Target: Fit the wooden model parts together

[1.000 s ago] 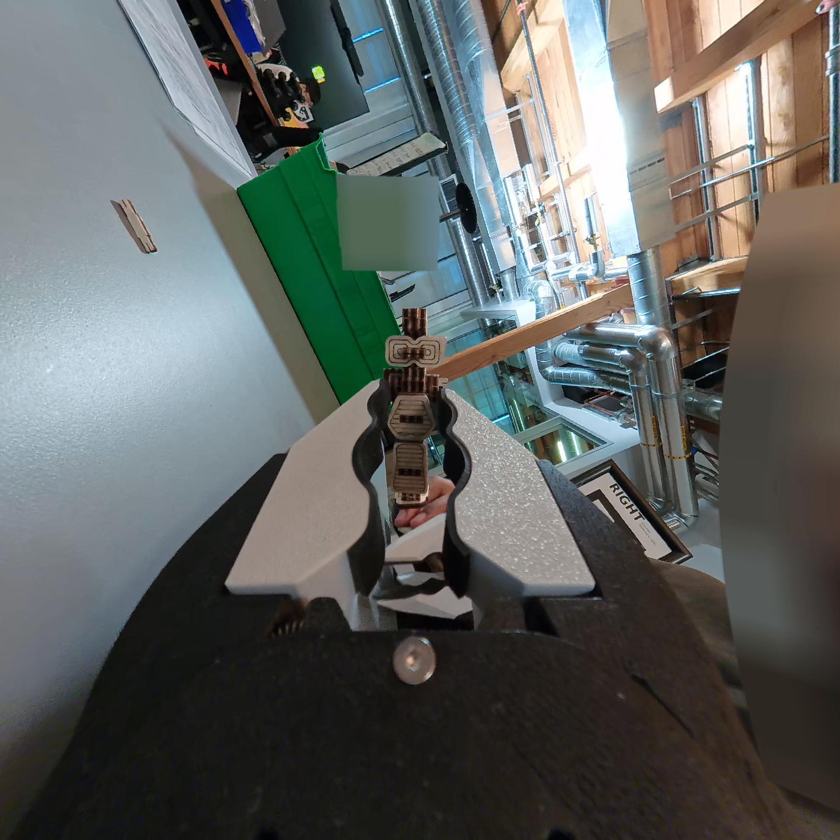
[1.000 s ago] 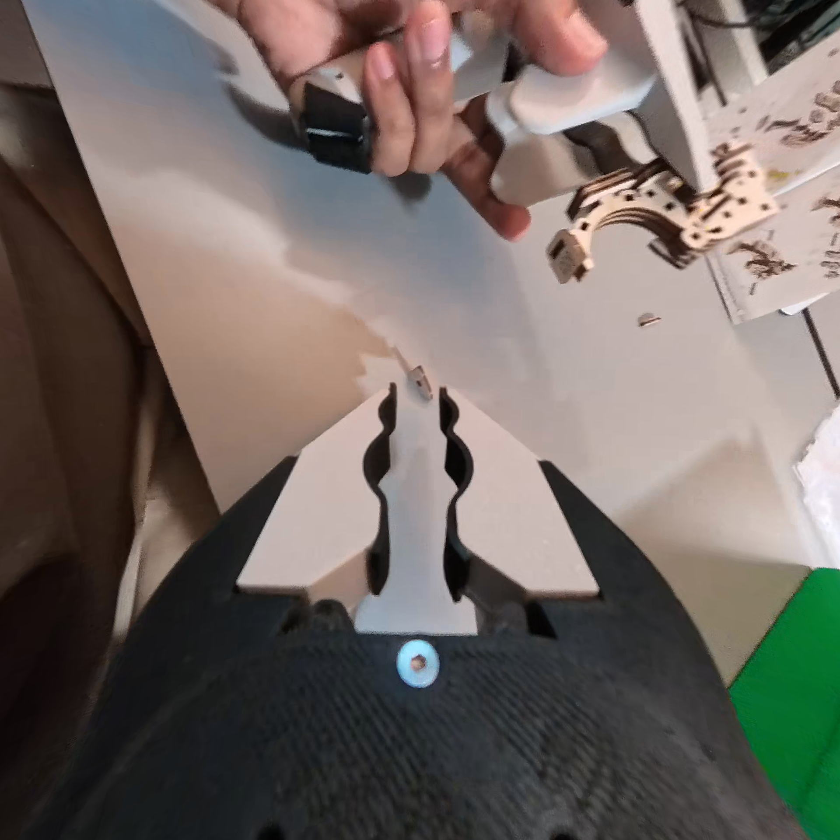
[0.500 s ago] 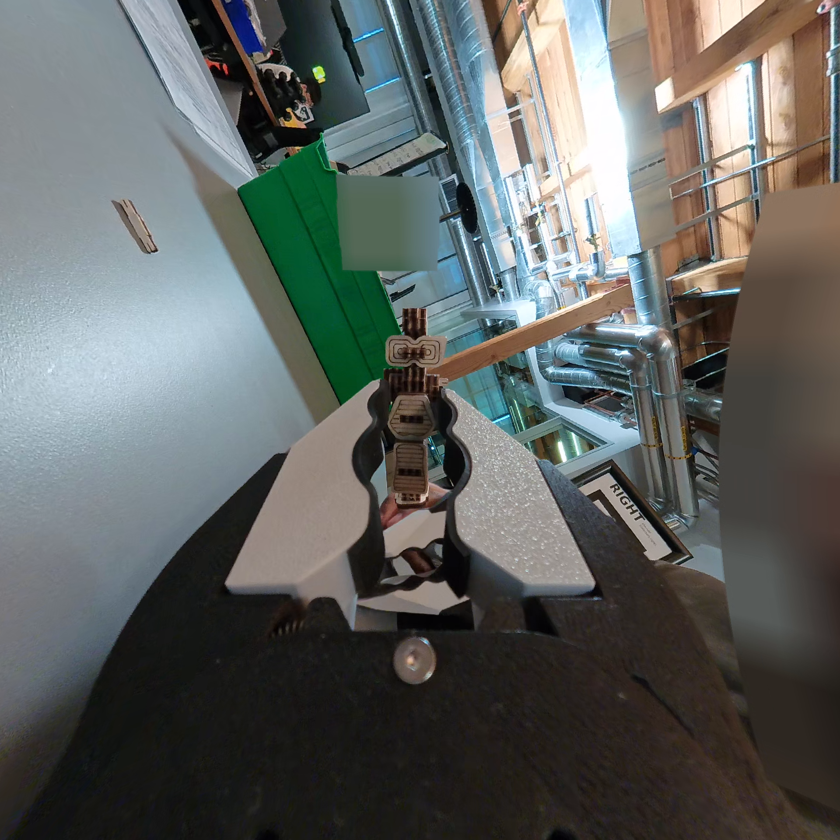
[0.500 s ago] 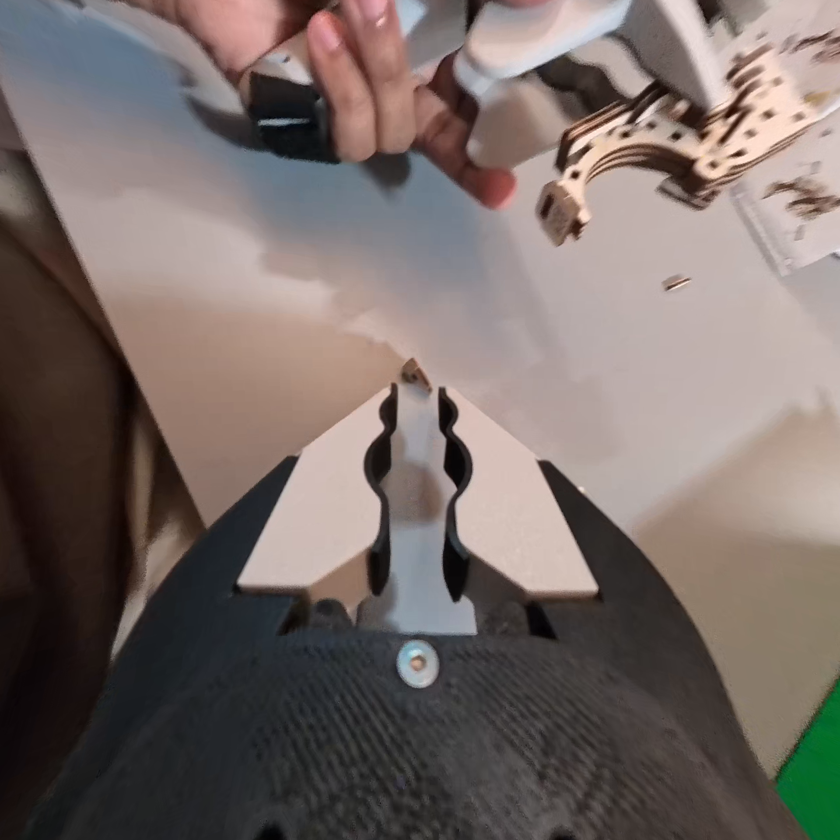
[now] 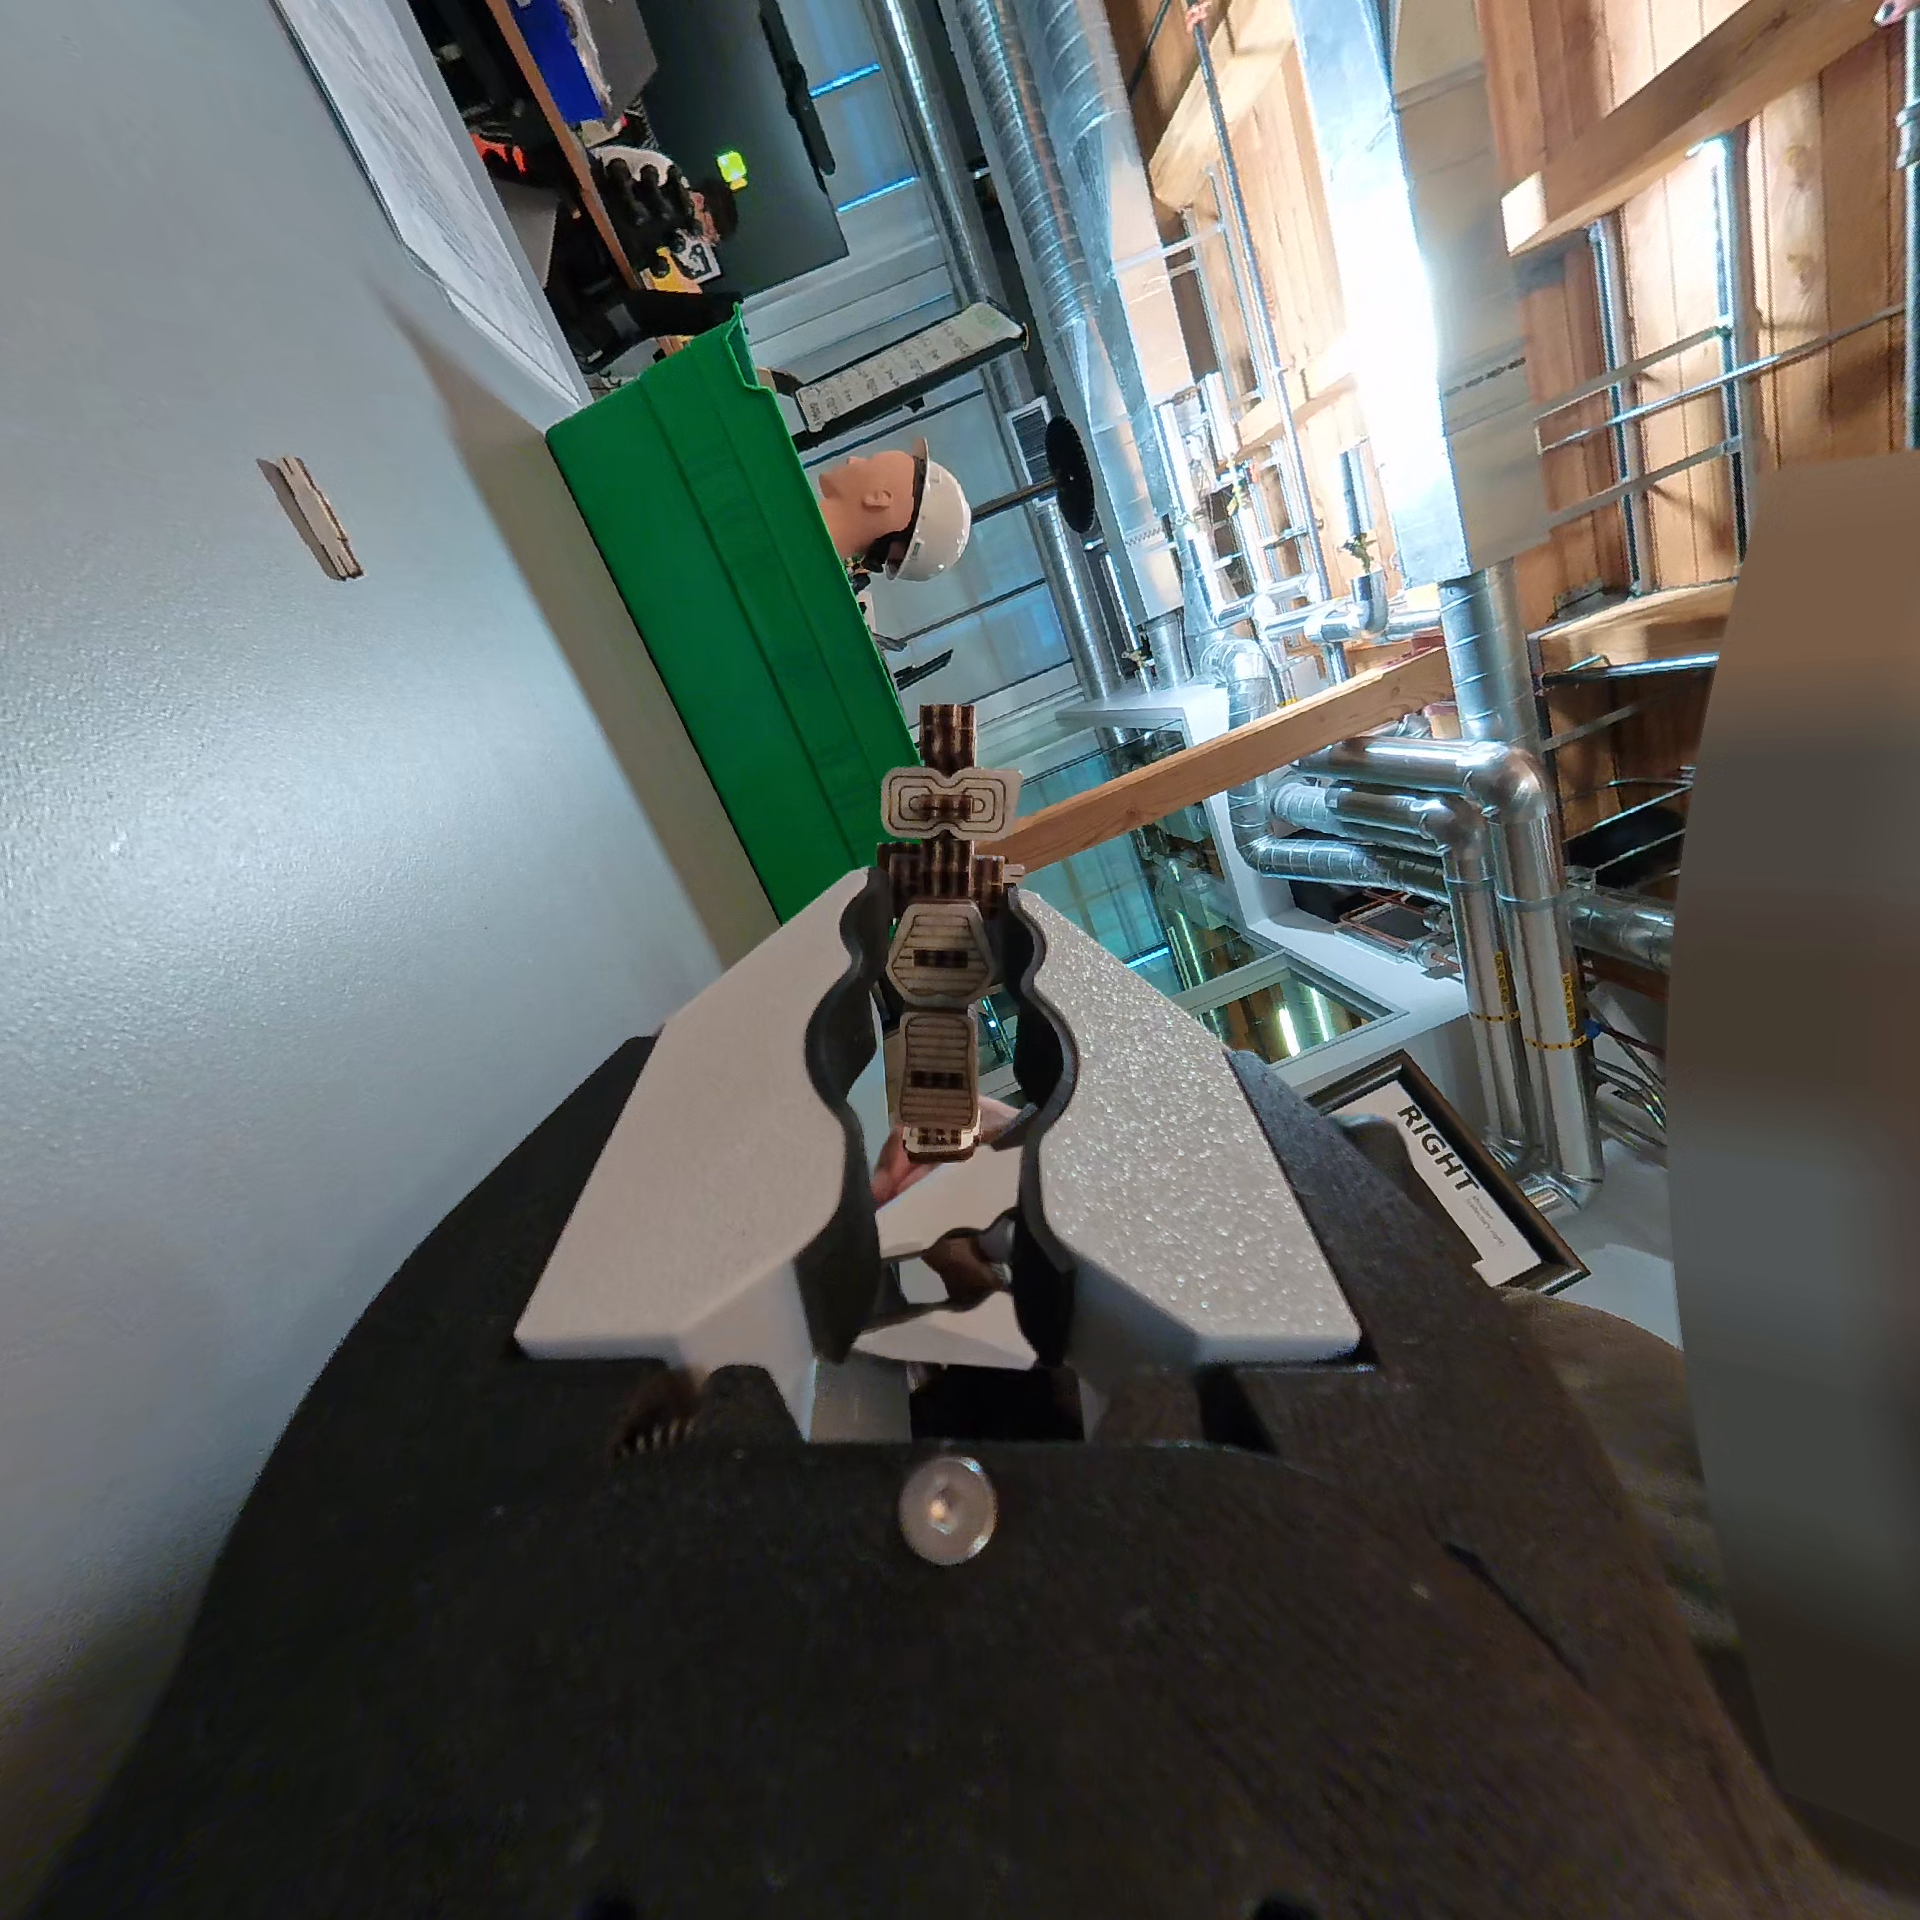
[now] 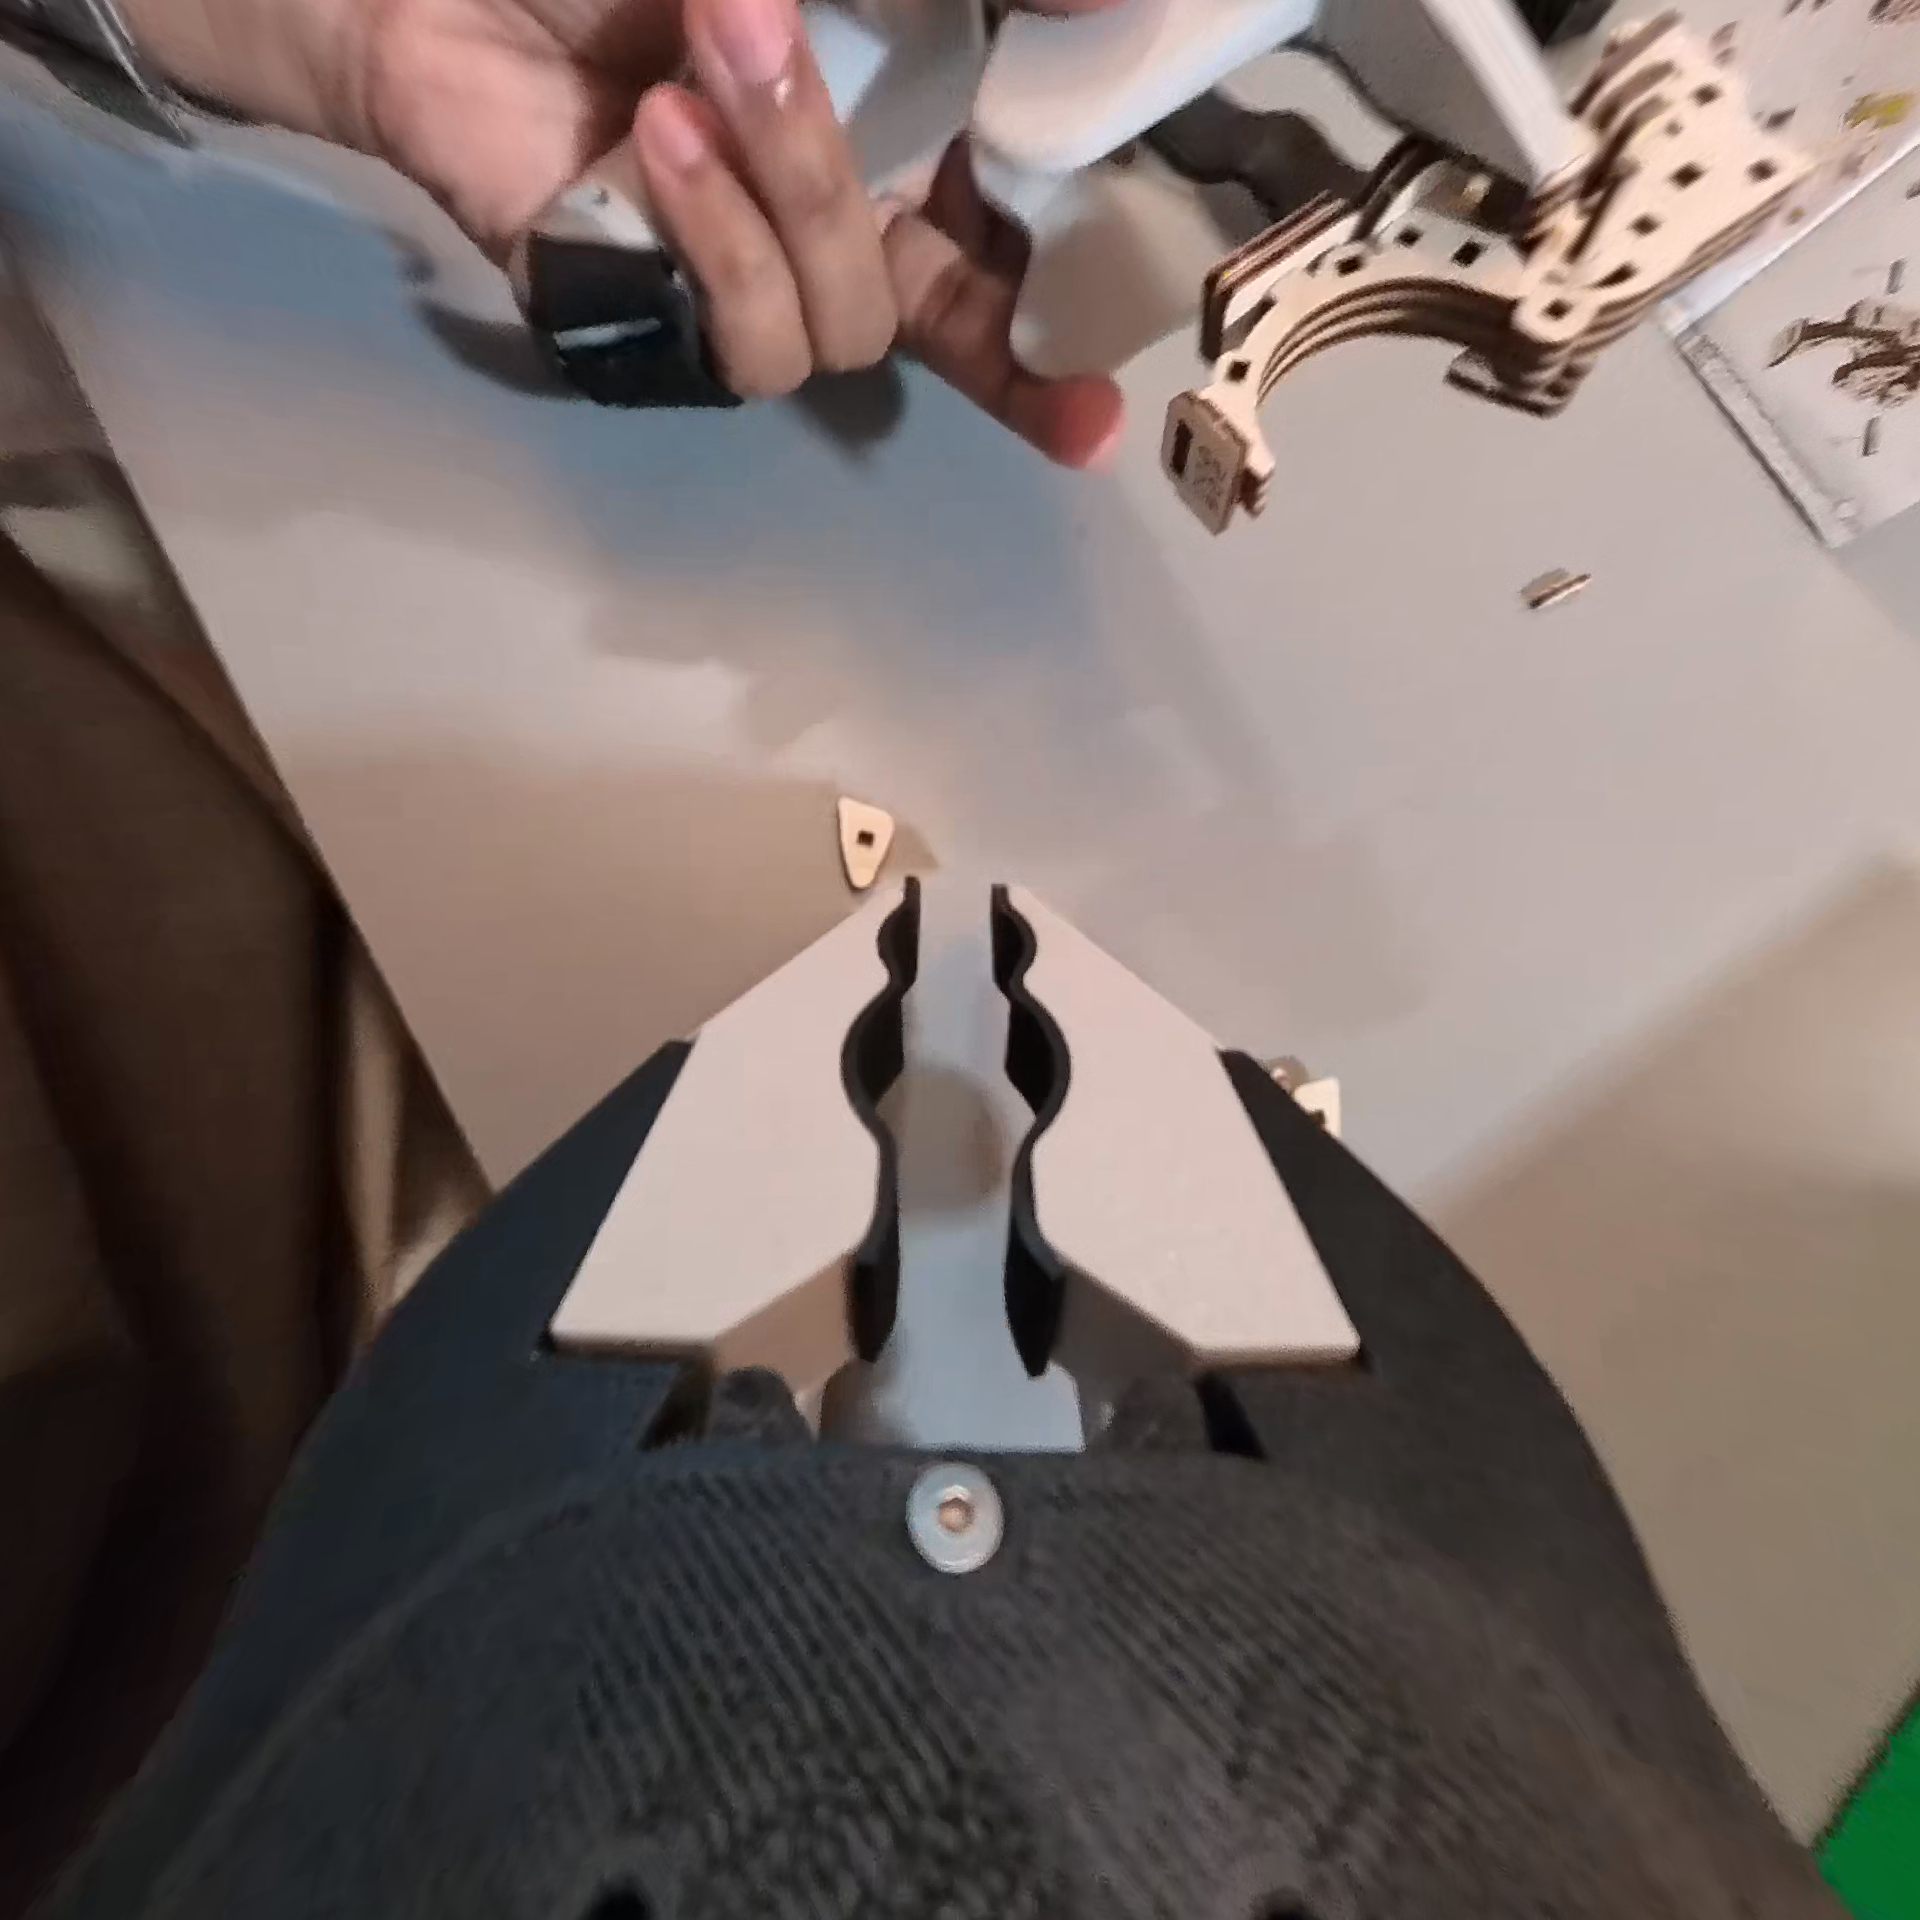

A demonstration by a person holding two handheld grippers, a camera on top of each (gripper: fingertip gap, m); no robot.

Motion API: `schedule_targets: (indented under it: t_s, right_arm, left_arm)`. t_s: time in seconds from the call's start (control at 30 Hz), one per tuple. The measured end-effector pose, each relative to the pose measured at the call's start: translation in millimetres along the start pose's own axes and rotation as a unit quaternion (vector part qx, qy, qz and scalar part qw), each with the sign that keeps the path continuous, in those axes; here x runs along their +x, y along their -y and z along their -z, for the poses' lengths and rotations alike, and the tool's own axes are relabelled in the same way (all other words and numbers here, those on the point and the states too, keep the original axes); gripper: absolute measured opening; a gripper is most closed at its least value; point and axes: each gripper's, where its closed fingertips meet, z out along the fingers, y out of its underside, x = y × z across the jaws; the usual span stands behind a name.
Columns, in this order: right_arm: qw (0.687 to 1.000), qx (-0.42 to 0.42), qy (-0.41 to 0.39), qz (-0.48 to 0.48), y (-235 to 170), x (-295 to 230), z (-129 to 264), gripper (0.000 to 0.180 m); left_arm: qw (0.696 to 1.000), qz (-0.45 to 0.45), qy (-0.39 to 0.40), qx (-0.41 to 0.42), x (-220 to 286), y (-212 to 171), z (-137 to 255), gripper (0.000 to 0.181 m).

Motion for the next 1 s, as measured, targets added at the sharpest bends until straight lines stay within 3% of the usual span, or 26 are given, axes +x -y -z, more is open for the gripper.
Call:
schedule_targets:
  t_s: [0.03,0.2,0.37,0.5,0.57,0.67,0.87,1.0]
  right_arm:
    - [1.0,0.012,0.008,-0.013,4,1,5,0.012]
    - [0.993,0.077,0.024,-0.091,24,8,12,0.011]
    - [0.998,0.008,0.024,-0.052,7,-10,-8,0.017]
    - [0.998,0.01,0.04,-0.041,9,-22,-12,0.0]
    - [0.999,0.011,0.041,-0.034,9,-23,-12,0.0]
    - [0.999,0.021,0.01,-0.024,11,-8,-8,0.0]
    - [0.985,0.145,-0.089,-0.035,45,47,38,0.0]
    - [0.99,0.12,-0.074,-0.016,36,40,32,0.0]
  left_arm:
    - [1.0,0.0,0.0,0.0,0,0,0,0.018]
    - [1.0,0.001,0.0,-0.001,0,0,0,0.018]
    - [1.0,0.001,-0.001,0.0,0,0,0,0.018]
    - [1.0,0.001,-0.001,0.0,0,0,0,0.018]
    - [1.0,0.001,0.0,0.0,0,0,0,0.017]
    - [1.0,-0.003,0.002,-0.005,0,-2,-1,0.018]
    - [0.997,-0.015,0.007,-0.072,0,-25,-9,0.017]
    - [0.996,-0.035,0.021,-0.084,-1,-30,-11,0.017]
